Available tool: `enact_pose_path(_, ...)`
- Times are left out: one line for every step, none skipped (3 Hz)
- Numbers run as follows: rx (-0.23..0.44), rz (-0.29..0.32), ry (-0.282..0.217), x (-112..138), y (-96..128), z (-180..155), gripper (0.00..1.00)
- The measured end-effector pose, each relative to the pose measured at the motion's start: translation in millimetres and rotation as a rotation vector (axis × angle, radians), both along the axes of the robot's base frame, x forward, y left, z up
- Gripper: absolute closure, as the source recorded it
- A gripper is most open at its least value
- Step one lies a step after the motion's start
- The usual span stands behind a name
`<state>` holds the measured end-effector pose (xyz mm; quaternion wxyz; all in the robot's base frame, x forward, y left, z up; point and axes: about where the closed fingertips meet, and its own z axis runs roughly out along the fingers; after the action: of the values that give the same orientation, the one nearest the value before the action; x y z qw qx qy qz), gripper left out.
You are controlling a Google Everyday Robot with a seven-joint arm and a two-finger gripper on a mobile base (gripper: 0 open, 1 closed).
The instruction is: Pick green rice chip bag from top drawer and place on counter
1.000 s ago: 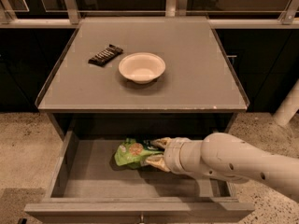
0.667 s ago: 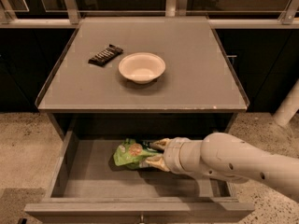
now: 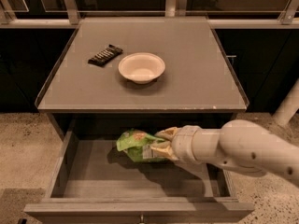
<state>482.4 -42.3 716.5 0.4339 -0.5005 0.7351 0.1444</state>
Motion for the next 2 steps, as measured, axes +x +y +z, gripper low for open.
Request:
enact_pose_path(0.046, -0.011, -0.014, -10, -27, 70, 1.00)
enact_pose_path(0.048, 0.015, -0.025, -28, -38, 129, 1.00)
